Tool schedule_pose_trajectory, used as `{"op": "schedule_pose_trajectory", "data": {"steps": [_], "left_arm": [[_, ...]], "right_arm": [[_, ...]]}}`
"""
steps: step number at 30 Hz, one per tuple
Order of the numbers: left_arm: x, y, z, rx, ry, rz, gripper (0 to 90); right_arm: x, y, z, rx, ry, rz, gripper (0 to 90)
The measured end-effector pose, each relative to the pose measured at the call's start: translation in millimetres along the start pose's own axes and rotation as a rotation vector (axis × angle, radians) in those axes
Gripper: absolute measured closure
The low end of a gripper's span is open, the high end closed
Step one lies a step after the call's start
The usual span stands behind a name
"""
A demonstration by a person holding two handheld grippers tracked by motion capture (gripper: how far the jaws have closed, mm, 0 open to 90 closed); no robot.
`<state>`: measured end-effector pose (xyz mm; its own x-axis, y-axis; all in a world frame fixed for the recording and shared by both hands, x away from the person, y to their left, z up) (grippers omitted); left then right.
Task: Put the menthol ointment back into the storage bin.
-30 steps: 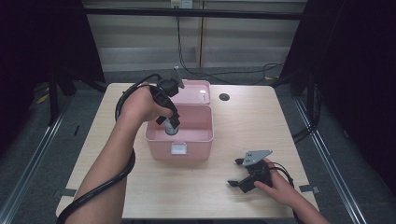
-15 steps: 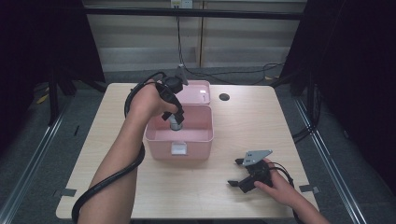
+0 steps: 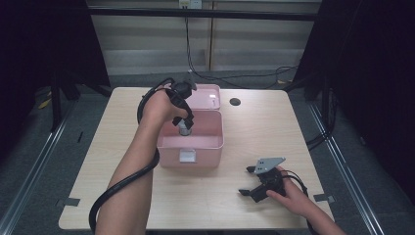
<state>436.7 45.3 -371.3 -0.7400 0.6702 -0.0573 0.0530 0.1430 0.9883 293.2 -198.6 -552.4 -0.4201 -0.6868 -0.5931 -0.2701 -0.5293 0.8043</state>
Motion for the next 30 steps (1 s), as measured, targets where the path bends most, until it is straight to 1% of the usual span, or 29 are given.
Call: {"op": "schedule_pose_trajectory", "data": {"steps": [4, 5, 7, 11, 12, 15, 17, 18, 19, 20, 23, 24, 27, 28, 30], "left_arm": [[-1.3, -6.0, 5.3, -0.009, 0.011, 0.006, 50.1], [-1.8, -9.1, 8.3, -0.009, 0.034, 0.005, 50.1], [-1.9, -10.6, 10.1, -0.009, 0.033, 0.005, 50.1], [-2.3, -15.9, 16.0, -0.004, 0.059, -0.003, 50.1], [-2.5, -17.2, 17.6, -0.009, 0.067, -0.009, 50.1], [-2.7, -21.6, 21.5, -0.008, 0.083, -0.017, 50.1], [-2.2, -25.3, 24.5, -0.003, 0.089, -0.011, 50.1], [-2.4, -27.3, 25.8, -0.003, 0.095, -0.014, 50.1], [-2.3, -30.9, 29.0, -0.002, 0.110, -0.013, 50.1], [-2.3, -30.9, 29.0, -0.002, 0.110, -0.013, 50.1], [-2.7, -38.0, 34.3, -0.001, 0.134, -0.017, 50.1], [-2.5, -40.1, 34.6, -0.002, 0.147, -0.011, 50.1], [-3.5, -43.5, 36.3, -0.003, 0.158, -0.018, 50.1], [-4.0, -45.3, 37.2, -0.009, 0.155, -0.020, 50.1], [-5.1, -48.2, 38.9, -0.017, 0.162, -0.026, 50.1]], "right_arm": [[0.0, 0.0, 0.0, 0.000, 0.000, 0.000, 10.8], [0.0, 0.0, 0.0, 0.000, 0.000, 0.000, 10.8], [-0.1, 0.1, -0.3, 0.003, 0.002, 0.000, 10.8], [0.0, 0.0, -0.2, 0.003, 0.002, 0.000, 10.8], [0.0, 0.0, -0.2, 0.003, 0.002, 0.000, 10.8], [-0.1, 0.1, -0.3, 0.003, 0.003, 0.000, 10.8], [-0.1, 0.0, -0.3, 0.003, 0.003, 0.000, 10.8], [-0.1, 0.0, -0.3, 0.003, 0.003, -0.001, 10.8], [-0.1, 0.0, -0.4, 0.004, 0.003, -0.001, 10.8], [-0.1, 0.0, -0.4, 0.004, 0.003, -0.001, 10.8], [-0.1, 0.1, -0.3, 0.004, 0.003, -0.001, 10.8], [-0.1, 0.1, -0.3, 0.004, 0.003, -0.001, 10.8], [-0.1, 0.1, -0.3, 0.004, 0.003, -0.001, 10.8], [0.0, 0.0, -0.2, 0.003, 0.003, 0.000, 10.8], [0.0, 0.0, -0.3, 0.004, 0.004, 0.000, 10.8]]}}
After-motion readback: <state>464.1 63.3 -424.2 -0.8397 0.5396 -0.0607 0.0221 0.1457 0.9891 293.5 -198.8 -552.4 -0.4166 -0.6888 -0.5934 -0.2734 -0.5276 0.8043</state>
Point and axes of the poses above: each handheld gripper's, and its own axes: y roughly backward along the jaws, x roughly out of its underside, z roughly to its left, the point moved 6 cm from there along -y, roughly forward along the jaws, and after that the axes turned 10 degrees about z, right-handed, at the moved point
